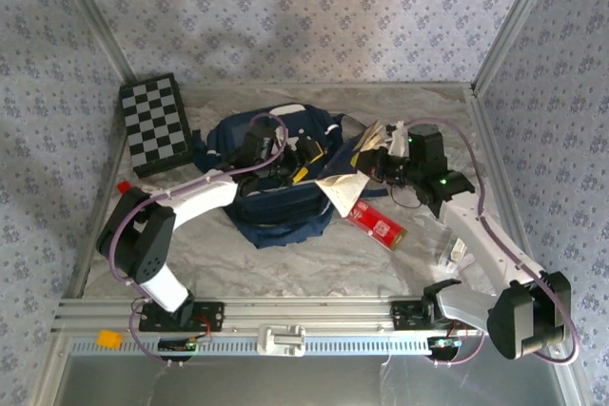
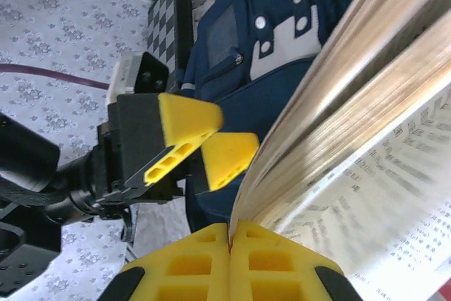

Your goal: Pack the student bag

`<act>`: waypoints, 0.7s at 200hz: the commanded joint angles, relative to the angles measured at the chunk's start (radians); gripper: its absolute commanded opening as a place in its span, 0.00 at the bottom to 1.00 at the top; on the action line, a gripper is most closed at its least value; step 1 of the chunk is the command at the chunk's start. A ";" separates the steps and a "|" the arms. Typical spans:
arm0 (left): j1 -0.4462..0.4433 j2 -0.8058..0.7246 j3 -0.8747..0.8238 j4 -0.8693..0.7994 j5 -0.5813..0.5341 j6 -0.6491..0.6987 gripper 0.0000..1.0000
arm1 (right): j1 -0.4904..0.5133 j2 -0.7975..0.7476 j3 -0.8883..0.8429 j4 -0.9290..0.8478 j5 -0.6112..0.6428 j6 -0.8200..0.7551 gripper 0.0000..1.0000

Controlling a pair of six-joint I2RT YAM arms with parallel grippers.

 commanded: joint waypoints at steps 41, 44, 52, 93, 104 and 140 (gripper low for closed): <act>0.002 0.024 -0.061 0.078 0.060 -0.163 0.79 | 0.085 0.056 -0.074 0.214 -0.008 0.077 0.00; 0.001 0.026 -0.064 0.076 0.062 -0.163 0.78 | 0.085 0.055 -0.085 0.212 -0.003 0.077 0.00; -0.001 0.029 -0.073 0.068 0.070 -0.164 0.77 | 0.085 0.051 -0.116 0.211 0.004 0.080 0.00; 0.000 0.036 -0.120 0.078 0.092 -0.142 0.63 | 0.086 0.047 -0.279 0.262 0.023 0.103 0.00; -0.001 0.043 -0.118 0.067 0.105 -0.132 0.62 | 0.085 0.047 -0.306 0.264 0.031 0.108 0.00; -0.006 0.038 -0.133 0.038 0.097 -0.078 0.49 | 0.078 0.036 -0.361 0.235 0.065 0.105 0.00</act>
